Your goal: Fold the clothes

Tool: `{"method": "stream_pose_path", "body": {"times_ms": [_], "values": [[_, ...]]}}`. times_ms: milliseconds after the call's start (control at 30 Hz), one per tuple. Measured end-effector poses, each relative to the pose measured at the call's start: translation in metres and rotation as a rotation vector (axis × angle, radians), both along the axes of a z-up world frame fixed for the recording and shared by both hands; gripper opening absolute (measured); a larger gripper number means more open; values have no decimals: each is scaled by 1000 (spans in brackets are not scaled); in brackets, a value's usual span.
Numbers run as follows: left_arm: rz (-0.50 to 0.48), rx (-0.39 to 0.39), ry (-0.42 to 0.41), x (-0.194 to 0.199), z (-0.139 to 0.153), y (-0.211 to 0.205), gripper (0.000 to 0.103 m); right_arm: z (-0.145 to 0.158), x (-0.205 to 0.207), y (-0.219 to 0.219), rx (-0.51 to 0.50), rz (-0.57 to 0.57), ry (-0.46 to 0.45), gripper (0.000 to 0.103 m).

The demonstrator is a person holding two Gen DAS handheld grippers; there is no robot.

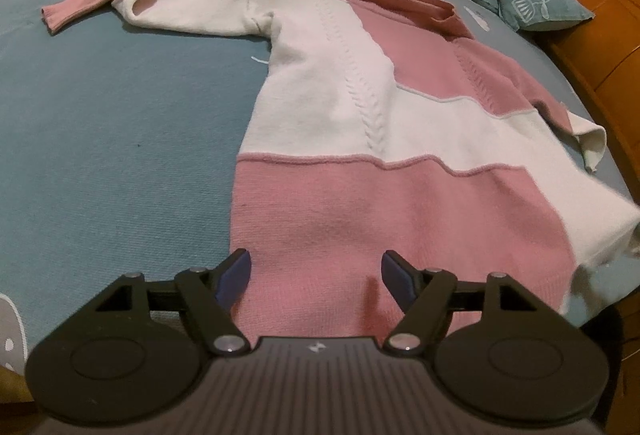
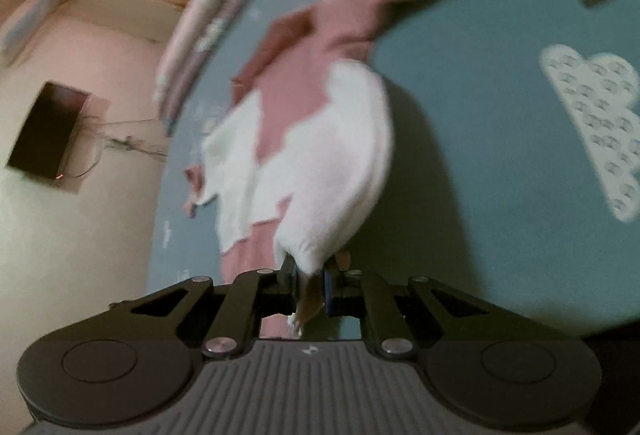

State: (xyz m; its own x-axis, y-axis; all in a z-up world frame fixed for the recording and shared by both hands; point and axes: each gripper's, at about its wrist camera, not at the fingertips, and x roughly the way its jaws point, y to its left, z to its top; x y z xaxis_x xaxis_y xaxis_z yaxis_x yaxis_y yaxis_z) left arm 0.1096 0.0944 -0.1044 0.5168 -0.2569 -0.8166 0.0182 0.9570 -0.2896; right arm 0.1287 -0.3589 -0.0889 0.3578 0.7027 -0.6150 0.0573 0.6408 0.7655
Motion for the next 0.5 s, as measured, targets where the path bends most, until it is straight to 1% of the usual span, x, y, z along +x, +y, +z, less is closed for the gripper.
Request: {"method": "stream_pose_path", "body": {"times_ms": [33,100,167,200,267,333,400,467,500], "values": [[-1,-4,-2,0,0,1,72,-4,0,-5,-36,-13,40,19],[-2,-9,-4,-1,-1,2,72,-12,-3,-15,-82,-55,93,19],[0,-13,-5,0,-1,2,73,-14,-8,-27,-122,-95,112,21],[0,-10,-5,0,-1,2,73,-12,-11,-28,-150,-111,99,23],[-5,-5,-4,1,-1,-1,76,-6,-17,-28,-217,-130,60,32],[-14,13,-3,2,-1,-5,78,1,-22,-15,-293,-113,3,33],[-23,38,-2,2,-1,-8,78,7,-27,4,-354,-38,-69,36],[-28,53,-2,2,-1,-11,78,10,-28,28,-386,42,-126,36],[-29,56,-2,2,-1,-11,78,9,-29,44,-419,85,-160,36]]}}
